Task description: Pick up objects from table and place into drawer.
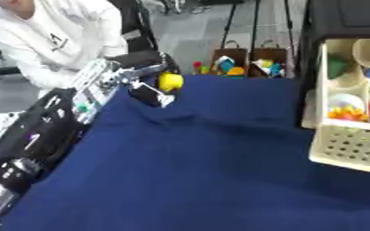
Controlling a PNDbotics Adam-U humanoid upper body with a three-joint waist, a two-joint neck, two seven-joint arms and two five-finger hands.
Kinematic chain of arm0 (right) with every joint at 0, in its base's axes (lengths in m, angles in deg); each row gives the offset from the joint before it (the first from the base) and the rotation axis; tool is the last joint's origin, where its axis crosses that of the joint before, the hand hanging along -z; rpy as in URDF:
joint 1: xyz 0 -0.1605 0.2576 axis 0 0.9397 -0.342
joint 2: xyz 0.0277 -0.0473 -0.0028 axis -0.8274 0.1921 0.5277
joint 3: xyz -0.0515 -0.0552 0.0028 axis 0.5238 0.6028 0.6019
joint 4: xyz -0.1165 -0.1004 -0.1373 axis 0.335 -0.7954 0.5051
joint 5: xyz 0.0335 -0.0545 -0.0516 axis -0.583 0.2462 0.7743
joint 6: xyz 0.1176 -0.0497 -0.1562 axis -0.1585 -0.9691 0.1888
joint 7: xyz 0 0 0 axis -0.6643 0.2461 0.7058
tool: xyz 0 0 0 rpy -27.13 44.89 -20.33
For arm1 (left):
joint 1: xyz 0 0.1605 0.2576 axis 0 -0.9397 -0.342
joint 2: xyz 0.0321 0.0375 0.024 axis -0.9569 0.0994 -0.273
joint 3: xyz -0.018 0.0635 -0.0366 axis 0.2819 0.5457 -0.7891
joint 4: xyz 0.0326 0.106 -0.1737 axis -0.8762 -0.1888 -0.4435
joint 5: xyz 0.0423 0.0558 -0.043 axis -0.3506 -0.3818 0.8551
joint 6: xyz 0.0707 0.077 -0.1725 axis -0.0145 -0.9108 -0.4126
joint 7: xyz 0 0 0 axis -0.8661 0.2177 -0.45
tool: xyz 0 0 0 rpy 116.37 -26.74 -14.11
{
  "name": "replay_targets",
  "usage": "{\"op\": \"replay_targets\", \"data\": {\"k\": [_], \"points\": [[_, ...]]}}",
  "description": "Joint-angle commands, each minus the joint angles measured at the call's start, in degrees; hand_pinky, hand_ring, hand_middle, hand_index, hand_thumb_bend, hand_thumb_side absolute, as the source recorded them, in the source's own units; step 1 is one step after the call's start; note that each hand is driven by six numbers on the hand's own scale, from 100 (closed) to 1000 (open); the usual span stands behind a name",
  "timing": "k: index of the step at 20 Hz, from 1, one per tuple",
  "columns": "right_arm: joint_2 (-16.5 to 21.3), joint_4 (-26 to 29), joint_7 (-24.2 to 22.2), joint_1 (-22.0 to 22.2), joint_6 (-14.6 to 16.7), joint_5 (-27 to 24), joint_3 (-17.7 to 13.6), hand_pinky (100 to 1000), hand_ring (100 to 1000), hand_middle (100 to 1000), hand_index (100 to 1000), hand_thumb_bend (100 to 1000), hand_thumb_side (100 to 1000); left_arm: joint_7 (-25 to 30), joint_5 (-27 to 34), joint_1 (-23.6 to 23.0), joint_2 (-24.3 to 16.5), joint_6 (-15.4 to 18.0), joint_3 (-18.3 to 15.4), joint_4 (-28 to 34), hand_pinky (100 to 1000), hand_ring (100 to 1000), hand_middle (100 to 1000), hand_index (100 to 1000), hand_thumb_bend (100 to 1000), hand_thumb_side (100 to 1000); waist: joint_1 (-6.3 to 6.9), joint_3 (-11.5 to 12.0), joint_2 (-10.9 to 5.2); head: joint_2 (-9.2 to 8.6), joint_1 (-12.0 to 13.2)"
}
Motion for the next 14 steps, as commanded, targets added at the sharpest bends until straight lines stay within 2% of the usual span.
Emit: {"op": "replay_targets", "data": {"k": [1,7,14], "points": [[2.5,0.9,4.6,-0.7,4.4,-0.4,0.7,592,633,622,747,100,1000,0.8,1.6,2.9,-0.9,0.1,0.7,2.6,158,425,506,663,100,342,-0.03,-0.3,-1.79,0.81,-0.4],[2.8,0.9,4.6,-1.4,3.9,-0.8,2.1,593,633,622,747,100,1000,1.1,5.7,5.3,-0.3,-1.1,1.8,4.9,145,405,481,652,100,349,0.6,-1.0,-2.63,1.17,-1.0],[2.9,0.9,4.6,-3.6,3.2,-1.9,3.6,594,634,622,747,100,1000,-1.7,10.2,9.5,2.4,-3.2,1.4,5.2,135,392,464,644,100,350,2.55,-3.8,-3.56,1.51,0.6]]}}
